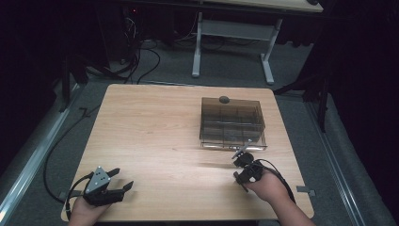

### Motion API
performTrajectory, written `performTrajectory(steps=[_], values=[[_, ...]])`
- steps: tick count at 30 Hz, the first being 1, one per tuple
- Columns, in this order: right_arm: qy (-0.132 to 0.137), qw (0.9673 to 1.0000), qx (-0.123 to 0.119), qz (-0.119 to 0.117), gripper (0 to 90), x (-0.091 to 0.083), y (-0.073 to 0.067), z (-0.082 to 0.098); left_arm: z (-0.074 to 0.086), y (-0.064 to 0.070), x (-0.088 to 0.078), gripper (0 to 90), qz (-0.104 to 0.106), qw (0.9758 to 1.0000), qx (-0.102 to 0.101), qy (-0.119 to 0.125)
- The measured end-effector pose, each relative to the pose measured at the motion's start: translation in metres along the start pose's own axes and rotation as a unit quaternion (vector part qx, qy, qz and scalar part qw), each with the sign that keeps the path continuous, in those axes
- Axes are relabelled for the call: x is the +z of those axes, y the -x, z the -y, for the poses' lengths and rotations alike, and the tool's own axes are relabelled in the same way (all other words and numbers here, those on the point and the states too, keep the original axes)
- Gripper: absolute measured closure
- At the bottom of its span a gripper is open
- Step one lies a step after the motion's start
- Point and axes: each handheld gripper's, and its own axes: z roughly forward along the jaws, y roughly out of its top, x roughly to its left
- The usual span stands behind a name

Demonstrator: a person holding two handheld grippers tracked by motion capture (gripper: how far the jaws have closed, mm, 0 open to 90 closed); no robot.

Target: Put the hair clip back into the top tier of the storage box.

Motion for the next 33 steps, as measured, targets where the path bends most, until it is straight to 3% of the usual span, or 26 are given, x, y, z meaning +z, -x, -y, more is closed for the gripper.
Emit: performTrajectory(steps=[18,33], values=[[-0.021,0.9998,-0.002,-0.002,81.3,0.000,0.003,-0.009,0.000,0.000,0.000,26.8,0.001,1.0000,-0.001,0.001],[-0.017,0.9999,-0.003,-0.001,81.4,-0.020,0.006,-0.011,0.000,-0.001,0.000,26.8,0.001,1.0000,-0.001,0.000]])
